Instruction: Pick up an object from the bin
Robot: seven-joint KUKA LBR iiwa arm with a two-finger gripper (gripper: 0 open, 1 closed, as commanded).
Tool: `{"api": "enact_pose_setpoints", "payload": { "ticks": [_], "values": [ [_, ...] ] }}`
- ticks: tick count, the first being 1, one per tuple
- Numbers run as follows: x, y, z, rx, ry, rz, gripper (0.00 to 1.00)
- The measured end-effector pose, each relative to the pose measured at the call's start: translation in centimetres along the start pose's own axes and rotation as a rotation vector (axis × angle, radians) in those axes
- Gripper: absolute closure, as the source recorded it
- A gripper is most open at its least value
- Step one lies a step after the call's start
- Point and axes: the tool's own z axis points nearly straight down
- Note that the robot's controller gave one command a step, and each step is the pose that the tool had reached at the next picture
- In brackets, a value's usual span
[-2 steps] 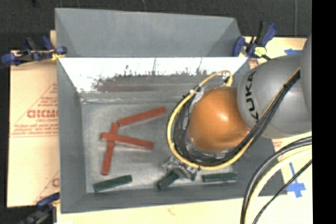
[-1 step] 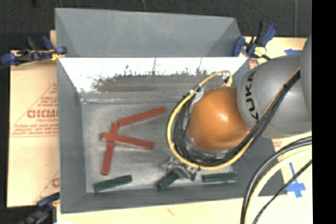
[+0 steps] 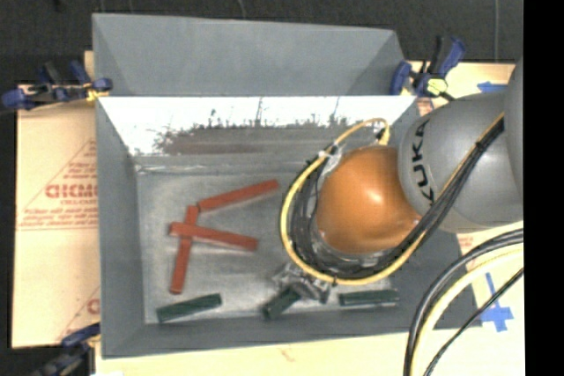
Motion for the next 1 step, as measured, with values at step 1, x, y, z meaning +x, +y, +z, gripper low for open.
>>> {"api": "enact_pose_setpoints", "payload": {
  "ticks": [1],
  "values": [
    [0.0, 0.01, 0.01, 0.0, 0.0, -0.001, 1.0]
  ]
}}
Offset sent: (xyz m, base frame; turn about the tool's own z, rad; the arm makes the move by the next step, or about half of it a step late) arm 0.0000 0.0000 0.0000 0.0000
